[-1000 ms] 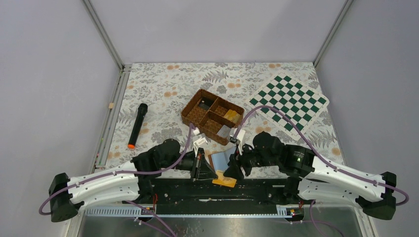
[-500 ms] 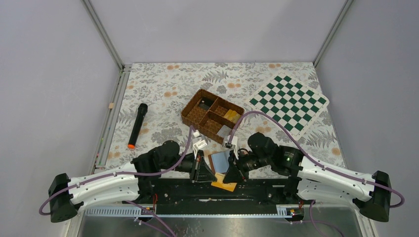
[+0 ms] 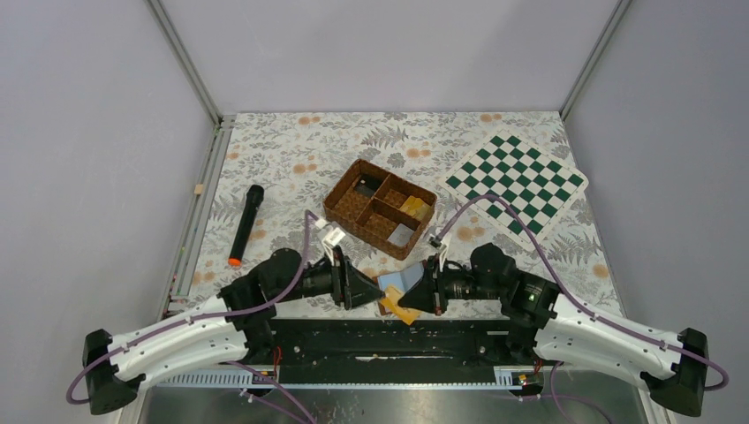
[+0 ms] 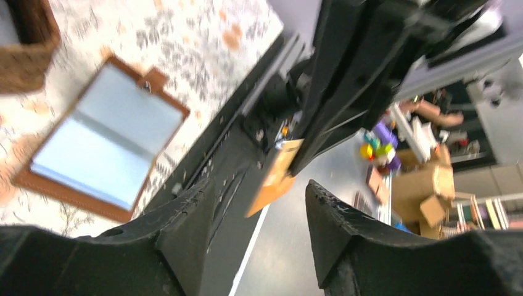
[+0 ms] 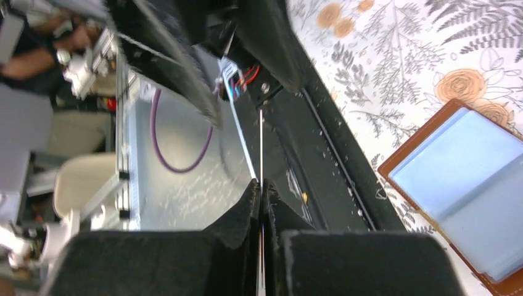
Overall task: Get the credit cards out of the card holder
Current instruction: Place the credit card in the storage box.
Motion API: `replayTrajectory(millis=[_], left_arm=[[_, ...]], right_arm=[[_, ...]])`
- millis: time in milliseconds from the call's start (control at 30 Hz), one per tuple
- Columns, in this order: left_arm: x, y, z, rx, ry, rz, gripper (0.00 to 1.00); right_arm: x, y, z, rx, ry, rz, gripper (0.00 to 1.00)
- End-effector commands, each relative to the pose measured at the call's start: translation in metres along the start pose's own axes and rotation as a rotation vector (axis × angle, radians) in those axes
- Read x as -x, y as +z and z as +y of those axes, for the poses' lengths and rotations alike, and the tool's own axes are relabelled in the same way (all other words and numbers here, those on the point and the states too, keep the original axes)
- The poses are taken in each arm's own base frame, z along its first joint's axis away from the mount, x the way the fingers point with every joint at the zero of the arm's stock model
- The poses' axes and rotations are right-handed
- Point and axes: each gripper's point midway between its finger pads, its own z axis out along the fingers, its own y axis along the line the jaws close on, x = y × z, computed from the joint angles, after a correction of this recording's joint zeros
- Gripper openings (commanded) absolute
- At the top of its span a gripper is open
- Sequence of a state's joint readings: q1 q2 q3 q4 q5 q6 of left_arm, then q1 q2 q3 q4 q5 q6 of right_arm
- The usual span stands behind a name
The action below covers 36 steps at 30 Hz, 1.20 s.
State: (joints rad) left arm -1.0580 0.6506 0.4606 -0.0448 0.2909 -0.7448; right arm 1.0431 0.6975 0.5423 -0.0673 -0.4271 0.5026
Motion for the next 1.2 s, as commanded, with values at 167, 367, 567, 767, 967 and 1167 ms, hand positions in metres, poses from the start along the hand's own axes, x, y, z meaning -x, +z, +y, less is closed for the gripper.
replayTrajectory(millis=[167,367,567,767,967,1167], left_arm=[[0.066,0.000,-0.021,-0.119,-0.112,-0.359,0.58],[0.064,0.017,-0.017,-0.152,-0.175,-0.353,0.58],[0.070,0.026,-0.016,-0.166,-0.218,-0.377,0.53],[0.077,0.024,-0.016,-0.183,-0.249,-0.423,0.31],[0.074,0.028,-0.012,-0.174,-0.268,-0.412,0.22],[0.075,0.033,-0.010,-0.172,-0.288,-0.412,0.24]], right_arm=[[0.079,-0.009,-0.018,0.015,0.371,-0.587,0.00],[0.092,-0.018,-0.030,-0.002,0.461,-0.705,0.00],[0.095,-0.025,-0.039,-0.004,0.505,-0.780,0.00],[0.092,-0.028,-0.046,-0.013,0.527,-0.809,0.00],[0.090,-0.029,-0.048,-0.015,0.532,-0.814,0.00],[0.088,-0.027,-0.046,0.000,0.537,-0.802,0.00]])
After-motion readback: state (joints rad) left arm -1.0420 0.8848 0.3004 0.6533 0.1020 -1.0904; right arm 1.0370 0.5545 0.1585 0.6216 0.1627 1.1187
